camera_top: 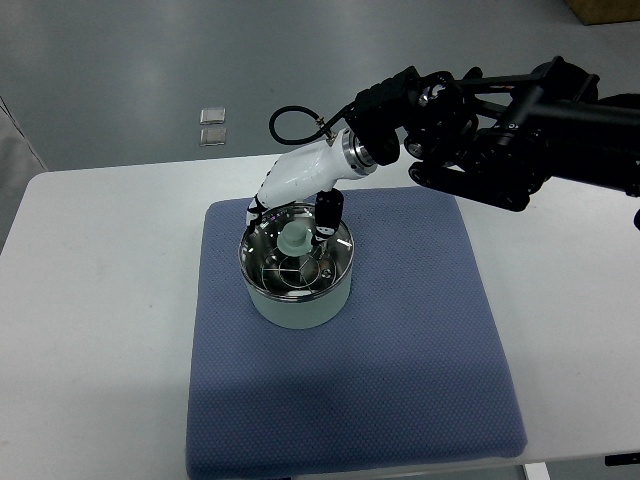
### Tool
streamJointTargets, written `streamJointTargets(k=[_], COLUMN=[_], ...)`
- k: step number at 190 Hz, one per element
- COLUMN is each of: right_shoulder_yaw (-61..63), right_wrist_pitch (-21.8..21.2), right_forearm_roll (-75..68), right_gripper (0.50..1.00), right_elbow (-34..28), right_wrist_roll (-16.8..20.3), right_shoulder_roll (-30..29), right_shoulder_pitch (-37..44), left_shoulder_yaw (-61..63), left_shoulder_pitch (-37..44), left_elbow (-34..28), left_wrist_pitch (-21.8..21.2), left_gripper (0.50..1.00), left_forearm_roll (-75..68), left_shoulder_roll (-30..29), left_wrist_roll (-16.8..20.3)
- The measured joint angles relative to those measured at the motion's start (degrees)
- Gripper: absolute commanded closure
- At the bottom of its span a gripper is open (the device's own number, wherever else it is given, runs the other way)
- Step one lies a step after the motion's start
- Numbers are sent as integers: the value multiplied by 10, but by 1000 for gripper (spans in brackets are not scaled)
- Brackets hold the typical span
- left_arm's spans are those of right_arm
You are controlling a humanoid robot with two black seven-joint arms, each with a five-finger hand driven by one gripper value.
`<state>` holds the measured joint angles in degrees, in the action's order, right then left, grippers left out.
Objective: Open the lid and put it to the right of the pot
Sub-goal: 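Lower the right hand onto the lid and pinch the green knob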
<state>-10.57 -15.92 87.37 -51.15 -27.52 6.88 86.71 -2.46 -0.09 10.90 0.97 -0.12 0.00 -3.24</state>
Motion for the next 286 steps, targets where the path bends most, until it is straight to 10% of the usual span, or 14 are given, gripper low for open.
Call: streamJointTargets(k=[286], right_shoulder_yaw=[-2], right_wrist_pitch=[-3], right_forearm_roll=[-2], right_gripper=[991], right_elbow=[-1], right_wrist_roll=[-4], right_shoulder_roll=[6], right_shoulder_pitch=[-6], left_shoulder_yaw=[0], left_shoulder_pitch=[0], left_elbow=[0], left_wrist_pitch=[0], left_gripper=[500], left_forearm_roll=[0], left_shoulder_roll=[0], left_wrist_roll=[0])
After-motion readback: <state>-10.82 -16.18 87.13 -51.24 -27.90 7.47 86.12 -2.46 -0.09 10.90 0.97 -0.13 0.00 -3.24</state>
